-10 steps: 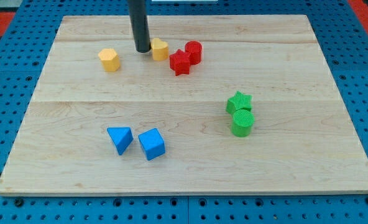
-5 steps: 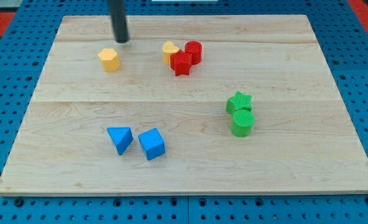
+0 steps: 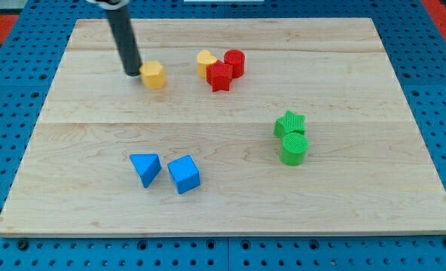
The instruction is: Move yellow blocks close to the red blocks
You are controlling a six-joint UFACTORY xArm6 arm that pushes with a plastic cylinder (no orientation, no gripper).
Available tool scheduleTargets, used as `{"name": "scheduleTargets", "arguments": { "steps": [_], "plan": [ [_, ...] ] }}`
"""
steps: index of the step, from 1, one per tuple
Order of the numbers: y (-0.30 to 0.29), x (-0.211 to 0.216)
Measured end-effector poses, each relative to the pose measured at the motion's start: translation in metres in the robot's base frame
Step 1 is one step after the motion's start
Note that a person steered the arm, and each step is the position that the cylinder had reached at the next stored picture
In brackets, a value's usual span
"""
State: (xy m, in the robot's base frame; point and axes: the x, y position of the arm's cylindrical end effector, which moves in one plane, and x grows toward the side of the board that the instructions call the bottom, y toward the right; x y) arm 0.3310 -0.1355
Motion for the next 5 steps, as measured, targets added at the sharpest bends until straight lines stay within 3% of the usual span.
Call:
{"name": "scheduleTargets", "arguments": {
  "steps": [1,4,5],
  "plan": [
    [0.035,0.0],
    [0.044,0.039],
    [0.078,0.039]
  ]
}}
